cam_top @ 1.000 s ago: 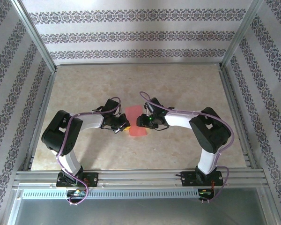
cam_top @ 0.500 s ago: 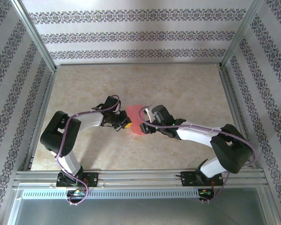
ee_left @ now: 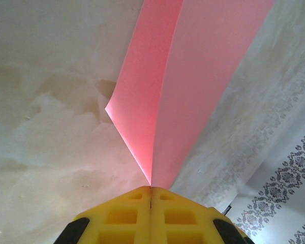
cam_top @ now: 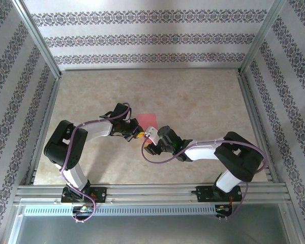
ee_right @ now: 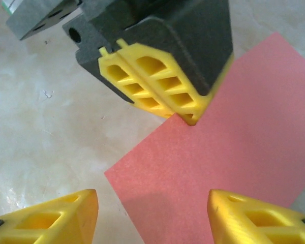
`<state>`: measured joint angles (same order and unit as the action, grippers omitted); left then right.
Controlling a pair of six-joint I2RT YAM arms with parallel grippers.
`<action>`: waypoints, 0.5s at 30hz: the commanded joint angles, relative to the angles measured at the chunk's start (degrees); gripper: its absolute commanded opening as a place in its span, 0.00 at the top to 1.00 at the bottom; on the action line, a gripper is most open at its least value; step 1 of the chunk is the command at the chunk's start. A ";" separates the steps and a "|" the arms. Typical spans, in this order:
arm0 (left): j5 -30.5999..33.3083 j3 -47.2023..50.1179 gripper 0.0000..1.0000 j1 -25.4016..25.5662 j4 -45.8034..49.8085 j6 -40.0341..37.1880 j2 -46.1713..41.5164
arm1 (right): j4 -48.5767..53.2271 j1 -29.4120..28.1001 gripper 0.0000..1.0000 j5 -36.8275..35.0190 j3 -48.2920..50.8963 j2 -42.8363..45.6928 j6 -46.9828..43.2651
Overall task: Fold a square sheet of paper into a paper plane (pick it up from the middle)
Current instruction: Third fold the triangle at the center of the table.
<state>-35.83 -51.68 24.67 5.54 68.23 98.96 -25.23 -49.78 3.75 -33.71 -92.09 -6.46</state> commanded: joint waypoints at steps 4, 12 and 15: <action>-0.55 -1.15 0.96 -0.25 1.49 1.60 1.06 | -4.81 -1.26 0.39 -2.55 -0.12 -2.68 -4.32; -0.55 -0.98 0.95 -0.32 1.50 1.46 1.24 | -5.88 -1.28 0.62 -4.81 0.40 -2.52 -5.03; -0.48 -0.91 0.95 -0.24 1.64 1.38 1.15 | -5.64 -1.26 0.70 -3.61 0.58 -2.48 -5.10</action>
<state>-35.83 -51.68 24.67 5.54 68.23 99.63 -29.50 -50.52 -0.21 -33.71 -94.67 -10.94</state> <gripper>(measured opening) 0.054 0.322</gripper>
